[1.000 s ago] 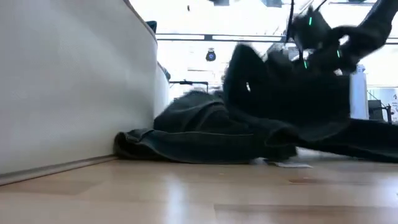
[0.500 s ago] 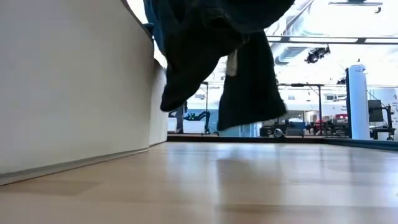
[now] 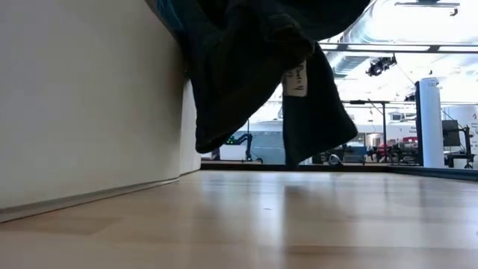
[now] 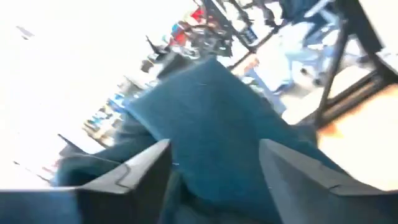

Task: Sort clothes
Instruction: Put the black pants into the bottom brown laundry organizer

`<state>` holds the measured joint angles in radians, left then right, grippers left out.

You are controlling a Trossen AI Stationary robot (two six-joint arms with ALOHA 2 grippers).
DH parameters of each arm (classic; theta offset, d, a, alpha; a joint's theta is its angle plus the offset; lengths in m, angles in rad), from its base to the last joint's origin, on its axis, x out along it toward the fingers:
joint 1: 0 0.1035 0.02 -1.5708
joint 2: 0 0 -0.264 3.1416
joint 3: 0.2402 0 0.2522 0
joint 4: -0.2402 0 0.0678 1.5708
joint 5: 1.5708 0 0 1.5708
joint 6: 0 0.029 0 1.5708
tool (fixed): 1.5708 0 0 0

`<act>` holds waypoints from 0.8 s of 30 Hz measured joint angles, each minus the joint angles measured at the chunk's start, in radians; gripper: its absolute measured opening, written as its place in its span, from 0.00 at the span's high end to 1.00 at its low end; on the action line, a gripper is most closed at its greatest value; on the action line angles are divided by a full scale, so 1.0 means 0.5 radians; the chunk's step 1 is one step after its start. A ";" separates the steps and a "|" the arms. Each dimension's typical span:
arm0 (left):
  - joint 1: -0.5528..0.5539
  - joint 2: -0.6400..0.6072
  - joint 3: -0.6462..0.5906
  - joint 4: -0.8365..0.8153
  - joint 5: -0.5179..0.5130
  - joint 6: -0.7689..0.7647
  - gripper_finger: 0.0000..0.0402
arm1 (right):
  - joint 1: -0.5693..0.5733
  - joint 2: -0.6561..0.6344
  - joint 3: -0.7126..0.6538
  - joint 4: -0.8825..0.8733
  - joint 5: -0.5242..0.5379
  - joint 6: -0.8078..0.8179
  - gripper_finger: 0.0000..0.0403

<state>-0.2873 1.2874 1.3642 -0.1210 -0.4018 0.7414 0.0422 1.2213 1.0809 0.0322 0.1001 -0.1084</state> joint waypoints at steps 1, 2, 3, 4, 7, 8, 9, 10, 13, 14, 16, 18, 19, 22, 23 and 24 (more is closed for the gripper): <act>0.026 -0.002 0.000 0.030 -0.006 0.052 0.39 | 0.000 0.000 0.000 -0.001 0.000 0.003 0.81; 0.056 -0.002 0.000 0.040 -0.039 0.085 0.35 | 0.000 0.000 0.000 -0.001 -0.001 0.004 0.81; 0.095 -0.002 0.000 0.035 -0.080 0.093 0.32 | 0.000 0.000 0.000 0.000 -0.006 0.004 0.81; 0.145 0.000 0.000 0.023 -0.119 0.083 0.29 | 0.000 0.000 0.000 0.005 -0.017 0.005 0.81; 0.328 0.032 0.000 0.036 -0.045 -0.165 0.23 | -0.003 0.000 0.001 0.042 -0.131 -0.014 0.81; 0.390 0.049 0.000 0.023 0.092 -0.275 0.21 | -0.008 0.007 0.001 0.075 -0.195 -0.029 0.81; 0.450 0.076 0.001 0.028 0.274 -0.375 0.20 | -0.011 0.016 0.001 0.119 -0.247 -0.046 0.81; 0.502 0.105 0.003 0.035 0.452 -0.457 0.19 | -0.018 0.019 0.001 0.150 -0.286 -0.052 0.81; 0.605 0.206 0.007 0.044 0.856 -0.669 0.18 | -0.015 0.035 0.001 0.171 -0.344 -0.060 0.81; 0.624 0.240 0.007 0.044 0.913 -0.711 0.18 | -0.014 0.036 0.000 0.160 -0.347 -0.063 0.81; 0.644 0.301 0.013 0.063 0.965 -0.752 0.18 | -0.016 0.036 -0.002 0.142 -0.344 -0.096 0.81; 0.644 0.358 0.014 0.078 0.980 -0.757 0.18 | -0.017 0.035 -0.003 0.111 -0.337 -0.115 0.81; 0.641 0.381 0.014 0.082 0.980 -0.761 0.19 | -0.018 0.035 -0.003 0.070 -0.334 -0.116 0.81; 0.628 0.443 0.007 0.099 1.025 -0.782 0.22 | -0.017 0.033 -0.003 -0.100 -0.333 -0.144 0.81; 0.624 0.458 0.005 0.086 1.047 -0.782 0.24 | -0.015 0.033 -0.003 -0.157 -0.339 -0.157 0.81; 0.617 0.473 0.004 0.072 1.052 -0.782 0.27 | -0.014 0.033 -0.003 -0.203 -0.343 -0.165 0.81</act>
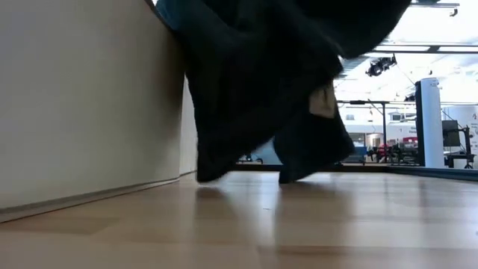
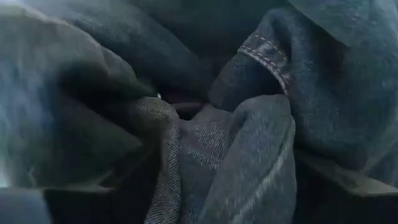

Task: Sort clothes
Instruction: Put the black pants into the bottom brown laundry organizer

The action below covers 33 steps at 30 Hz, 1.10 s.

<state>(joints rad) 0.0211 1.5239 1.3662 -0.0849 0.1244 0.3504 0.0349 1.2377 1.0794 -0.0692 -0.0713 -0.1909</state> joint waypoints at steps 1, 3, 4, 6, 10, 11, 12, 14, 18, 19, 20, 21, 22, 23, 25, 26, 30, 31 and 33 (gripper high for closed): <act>-0.003 0.005 -0.001 -0.015 -0.001 0.000 0.30 | 0.000 0.000 0.000 -0.033 -0.002 -0.002 0.81; -0.004 0.007 -0.001 -0.043 -0.008 -0.017 0.40 | -0.001 0.002 0.000 -0.052 0.003 -0.003 0.77; -0.004 0.006 -0.001 -0.044 -0.016 -0.032 0.45 | -0.002 0.002 0.000 -0.052 0.010 -0.005 0.74; -0.001 0.003 -0.001 -0.035 -0.030 -0.053 0.59 | -0.002 0.002 0.000 -0.053 0.020 -0.019 0.70; -0.004 -0.028 -0.002 0.003 -0.063 0.009 0.91 | 0.000 -0.005 0.000 -0.051 0.098 0.012 0.62; -0.007 -0.040 -0.003 0.017 -0.089 0.035 0.94 | 0.000 -0.014 0.000 -0.041 0.148 0.040 0.60; -0.011 -0.056 -0.003 0.036 -0.125 0.066 0.95 | 0.000 -0.026 0.000 -0.028 0.195 0.078 0.58; -0.025 -0.104 -0.006 0.038 -0.213 0.116 0.94 | -0.002 -0.068 0.009 -0.100 0.293 0.157 0.52; -0.069 -0.231 -0.021 -0.017 -0.279 0.211 0.98 | -0.005 -0.154 0.021 -0.334 0.368 0.357 0.38; -0.082 -0.266 -0.022 -0.017 -0.298 0.225 0.98 | -0.005 -0.174 0.021 -0.388 0.372 0.400 0.35; -0.094 -0.302 -0.022 -0.014 -0.317 0.241 0.98 | -0.005 -0.197 0.021 -0.432 0.394 0.446 0.33; -0.107 -0.339 -0.022 -0.005 -0.332 0.261 0.98 | -0.004 -0.225 0.021 -0.466 0.437 0.488 0.31; -0.122 -0.374 -0.022 0.002 -0.360 0.282 0.98 | -0.004 -0.249 0.021 -0.503 0.499 0.523 0.30; -0.144 -0.403 -0.022 0.012 -0.389 0.304 0.98 | -0.005 -0.276 0.021 -0.534 0.563 0.543 0.29; -0.192 -0.464 -0.021 0.059 -0.446 0.339 0.98 | -0.005 -0.321 0.016 -0.633 0.683 0.566 0.29; -0.218 -0.494 -0.017 0.087 -0.468 0.364 0.98 | -0.005 -0.340 0.011 -0.680 0.722 0.572 0.29; -0.324 -0.606 -0.008 0.272 -0.567 0.550 0.98 | -0.005 -0.405 0.011 -0.824 0.893 0.655 0.29; -0.348 -0.621 -0.008 0.346 -0.576 0.616 0.98 | -0.005 -0.405 0.011 -0.867 0.927 0.686 0.29; -0.398 -0.656 -0.008 0.527 -0.577 0.755 0.98 | -0.005 -0.396 0.010 -0.972 0.967 0.752 0.29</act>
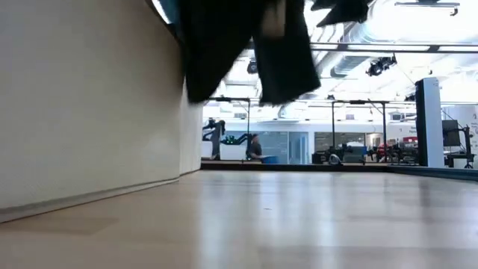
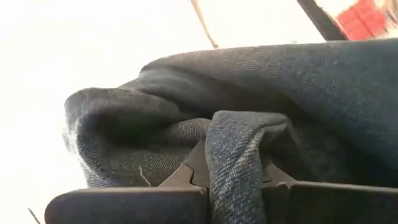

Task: Sort clothes
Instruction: Put the black pants into the bottom brown laundry organizer

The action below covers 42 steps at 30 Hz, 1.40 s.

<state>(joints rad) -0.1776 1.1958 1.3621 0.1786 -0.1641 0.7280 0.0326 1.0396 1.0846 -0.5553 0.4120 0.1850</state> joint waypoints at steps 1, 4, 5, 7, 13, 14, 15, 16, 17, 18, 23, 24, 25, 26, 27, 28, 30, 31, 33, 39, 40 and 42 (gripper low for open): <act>-0.023 -0.018 0.000 0.100 0.011 0.060 0.98 | 0.000 0.006 -0.002 -0.047 0.013 0.037 0.29; -0.089 -0.065 0.148 0.125 0.103 0.099 0.98 | 0.001 0.021 -0.002 -0.152 0.034 0.122 0.29; -0.110 -0.078 0.221 0.050 0.137 0.042 0.98 | 0.006 0.031 -0.002 -0.180 0.044 0.141 0.29; -0.149 -0.089 0.401 -0.193 0.227 -0.137 0.98 | 0.039 0.049 -0.003 -0.216 0.101 0.157 0.29; -0.315 -0.061 0.876 -1.044 0.205 -0.590 0.98 | 0.220 0.071 -0.003 -0.230 0.364 0.198 0.29; -0.356 -0.061 0.942 -1.168 0.119 -0.666 0.98 | 0.252 0.070 -0.003 -0.230 0.393 0.211 0.29; -0.400 -0.063 1.005 -1.277 0.027 -0.737 0.98 | 0.288 0.068 -0.003 -0.230 0.419 0.221 0.29; -0.446 -0.069 1.063 -1.373 -0.077 -0.797 0.98 | 0.322 0.069 -0.003 -0.230 0.449 0.228 0.29; -0.493 -0.074 1.111 -1.471 -0.201 -0.844 0.98 | 0.356 0.069 -0.003 -0.230 0.476 0.242 0.29; -0.543 -0.077 1.146 -1.568 -0.348 -0.887 0.98 | 0.385 0.069 -0.004 -0.230 0.500 0.252 0.29; -0.720 -0.084 1.204 -2.262 -1.040 -1.335 0.98 | 0.500 0.069 -0.005 -0.230 0.569 0.301 0.29; -0.724 -0.079 1.204 -2.436 -1.088 -1.468 0.98 | 0.517 0.069 -0.005 -0.229 0.578 0.304 0.29; -0.724 -0.068 1.201 -2.614 -1.108 -1.605 0.98 | 0.530 0.069 -0.005 -0.230 0.583 0.310 0.29; -0.724 -0.049 1.196 -2.821 -1.118 -1.752 0.98 | 0.542 0.069 -0.005 -0.230 0.584 0.311 0.29; -0.725 -0.032 1.182 -3.030 -1.127 -1.903 0.98 | 0.552 0.069 -0.005 -0.229 0.584 0.311 0.29; -0.725 -0.016 1.148 -3.233 -1.137 -2.049 0.98 | 0.561 0.069 -0.005 -0.229 0.585 0.312 0.29; -0.724 0.016 0.993 -3.525 -1.138 -2.343 0.97 | 0.573 0.069 -0.006 -0.229 0.586 0.315 0.29; -0.722 0.015 0.853 -3.491 -1.100 -2.416 0.97 | 0.579 0.069 -0.006 -0.229 0.586 0.317 0.29; -0.722 -0.006 0.556 -3.262 -0.872 -2.397 0.97 | 0.583 0.070 -0.006 -0.229 0.586 0.317 0.29; -0.745 0.079 -0.322 -2.561 -0.251 -2.499 0.97 | 0.582 0.091 -0.006 -0.227 0.626 0.312 0.29; -0.741 0.103 -0.448 -2.477 -0.184 -2.574 0.97 | 0.582 0.097 -0.006 -0.227 0.630 0.310 0.29; -0.733 0.167 -0.692 -2.322 -0.084 -2.763 0.97 | 0.582 0.113 -0.006 -0.228 0.630 0.302 0.29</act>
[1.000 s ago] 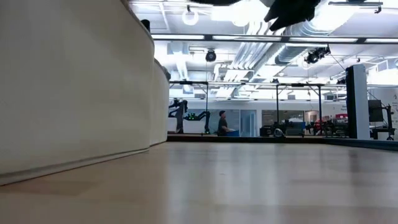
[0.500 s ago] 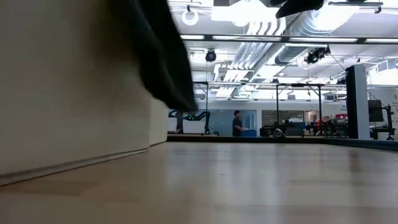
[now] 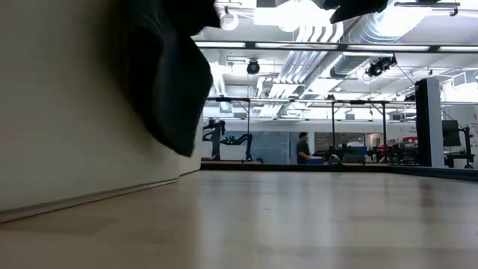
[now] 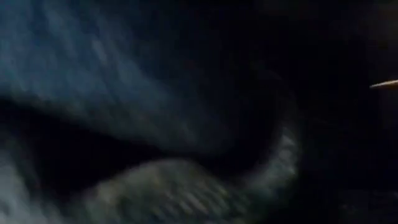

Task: Sort clothes
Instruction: Put the black pants into the bottom brown laundry organizer

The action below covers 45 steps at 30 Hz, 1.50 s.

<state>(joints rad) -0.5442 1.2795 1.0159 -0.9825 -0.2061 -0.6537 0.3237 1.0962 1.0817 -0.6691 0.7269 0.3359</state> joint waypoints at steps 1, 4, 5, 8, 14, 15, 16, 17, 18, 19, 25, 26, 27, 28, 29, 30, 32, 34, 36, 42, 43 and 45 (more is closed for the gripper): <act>0.000 0.023 -0.111 0.066 0.039 -0.102 0.97 | 0.000 0.011 0.000 0.000 0.000 -0.001 0.29; 0.000 0.051 -0.346 0.255 0.084 -0.312 0.96 | 0.000 0.040 0.000 0.000 0.000 -0.002 0.29; 0.001 0.053 -0.393 0.302 0.081 -0.345 0.96 | 0.000 0.048 0.000 0.000 0.000 -0.002 0.29; 0.012 0.039 -0.444 0.382 0.059 -0.377 0.95 | 0.000 0.065 0.000 0.000 0.000 -0.003 0.29; 0.009 -0.064 -0.304 0.341 -0.169 -0.395 0.86 | 0.000 0.072 0.000 0.000 -0.001 0.004 0.29; 0.012 -0.087 -0.280 0.337 -0.199 -0.399 0.84 | 0.000 0.072 0.000 -0.001 -0.001 0.007 0.29; 0.014 -0.110 -0.257 0.343 -0.221 -0.401 0.81 | 0.000 0.072 0.000 0.000 -0.001 0.008 0.29; 0.014 -0.128 -0.235 0.346 -0.234 -0.401 0.78 | 0.000 0.072 0.000 0.000 -0.001 0.008 0.29; 0.014 -0.148 -0.219 0.349 -0.239 -0.401 0.75 | 0.000 0.072 0.000 0.000 -0.001 0.008 0.29; 0.014 -0.173 -0.209 0.350 -0.234 -0.392 0.72 | 0.000 0.072 0.000 -0.001 -0.001 0.008 0.29; 0.015 -0.406 -0.186 0.345 -0.072 -0.357 0.56 | 0.000 0.072 0.000 -0.001 -0.001 0.008 0.29; 0.016 -0.455 -0.185 0.330 0.005 -0.378 0.54 | 0.000 0.072 0.000 -0.001 -0.001 0.008 0.29; 0.016 -0.508 -0.185 0.313 0.089 -0.401 0.53 | 0.000 0.072 0.000 -0.002 -0.002 0.008 0.29; 0.016 -0.561 -0.185 0.299 0.151 -0.414 0.53 | 0.000 0.072 0.000 -0.001 -0.002 0.008 0.29; 0.012 -0.615 -0.184 0.295 0.179 -0.417 0.53 | 0.000 0.072 0.000 -0.002 -0.002 0.008 0.29; 0.005 -0.669 -0.184 0.295 0.180 -0.415 0.53 | 0.000 0.072 0.000 -0.002 -0.002 0.008 0.29; -0.006 -0.780 -0.184 0.310 0.135 -0.378 0.53 | 0.000 0.072 0.000 -0.002 -0.002 0.008 0.29; -0.007 -0.873 -0.182 0.390 0.074 -0.282 0.54 | 0.000 0.072 0.000 -0.002 -0.002 0.008 0.29; -0.007 -0.945 -0.182 0.503 -0.004 -0.150 0.54 | 0.000 0.072 0.000 -0.002 -0.002 0.008 0.29; -0.007 -1.022 -0.179 1.119 -0.187 0.482 0.54 | 0.000 0.072 0.000 -0.001 -0.002 0.008 0.29; -0.007 -1.017 -0.179 1.239 -0.210 0.584 0.54 | 0.000 0.072 0.000 -0.001 -0.002 0.009 0.29; -0.007 -0.998 -0.178 1.471 -0.242 0.755 0.54 | 0.000 0.072 0.000 0.000 -0.002 0.010 0.29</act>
<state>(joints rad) -0.5476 0.7806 0.9267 -0.2471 -0.3271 -0.2763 0.3237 1.1324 1.0817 -0.6690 0.7261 0.3408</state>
